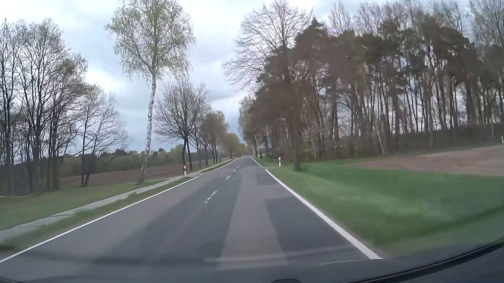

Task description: Follow the waypoints while adhering to traffic rules and regulations

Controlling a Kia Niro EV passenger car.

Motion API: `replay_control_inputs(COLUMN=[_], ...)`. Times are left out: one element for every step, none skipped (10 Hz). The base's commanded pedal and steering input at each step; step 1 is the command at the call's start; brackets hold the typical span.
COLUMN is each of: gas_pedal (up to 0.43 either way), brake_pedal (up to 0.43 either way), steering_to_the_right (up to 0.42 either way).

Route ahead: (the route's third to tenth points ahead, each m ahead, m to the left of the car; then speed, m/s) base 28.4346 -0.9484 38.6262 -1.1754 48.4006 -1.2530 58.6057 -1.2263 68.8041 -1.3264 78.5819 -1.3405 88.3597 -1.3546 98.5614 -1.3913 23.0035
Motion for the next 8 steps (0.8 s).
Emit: replay_control_inputs(gas_pedal=[0.189, 0.189, 0.197, 0.197, 0.209, 0.22, 0.228, 0.228], brake_pedal=[0.0, 0.0, 0.0, 0.0, 0.0, 0.0, 0.0, 0.0], steering_to_the_right=[-0.005, -0.005, -0.005, -0.005, -0.005, -0.005, -0.005, -0.005])
